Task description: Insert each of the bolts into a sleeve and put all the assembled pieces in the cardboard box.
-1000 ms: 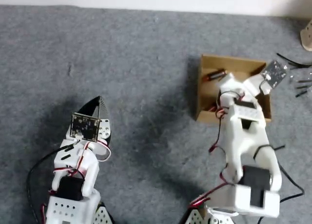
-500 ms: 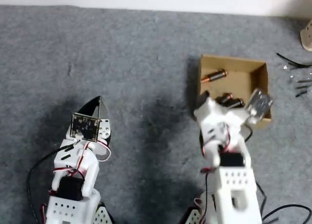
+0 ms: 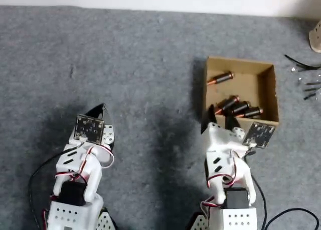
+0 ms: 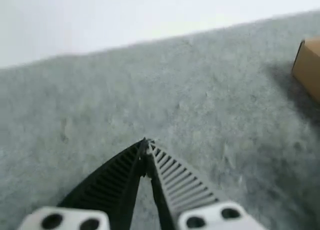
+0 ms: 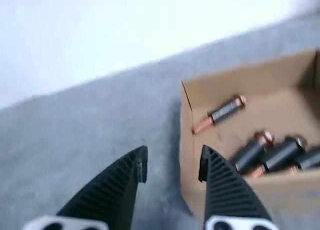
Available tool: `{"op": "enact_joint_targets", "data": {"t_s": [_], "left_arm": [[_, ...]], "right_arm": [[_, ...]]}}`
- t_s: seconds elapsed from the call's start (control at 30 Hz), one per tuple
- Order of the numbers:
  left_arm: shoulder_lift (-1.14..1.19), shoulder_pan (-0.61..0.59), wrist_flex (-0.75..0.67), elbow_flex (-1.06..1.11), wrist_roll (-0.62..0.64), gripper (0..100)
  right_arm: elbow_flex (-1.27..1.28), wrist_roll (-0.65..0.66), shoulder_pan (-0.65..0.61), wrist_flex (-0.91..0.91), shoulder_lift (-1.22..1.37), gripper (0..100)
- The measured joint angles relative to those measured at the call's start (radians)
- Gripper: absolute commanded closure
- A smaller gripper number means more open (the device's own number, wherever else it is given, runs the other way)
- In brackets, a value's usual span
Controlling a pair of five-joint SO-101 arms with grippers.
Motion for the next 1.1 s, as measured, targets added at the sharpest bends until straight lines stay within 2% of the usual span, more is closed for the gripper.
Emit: {"op": "enact_joint_targets", "data": {"t_s": [0.47, 0.67, 1.1], "left_arm": [[0.0, -0.008, 0.457, 0.0, 0.0, 99], [0.0, -0.009, 0.684, 0.0, 0.0, 99], [-0.002, -0.009, 0.704, 0.0, 0.0, 99]], "right_arm": [[0.0, 0.005, 0.0, 0.483, 0.018, 85.6], [0.0, 0.005, 0.0, 0.611, 0.018, 85.6], [0.0, 0.006, 0.0, 0.629, 0.018, 85.6]]}}
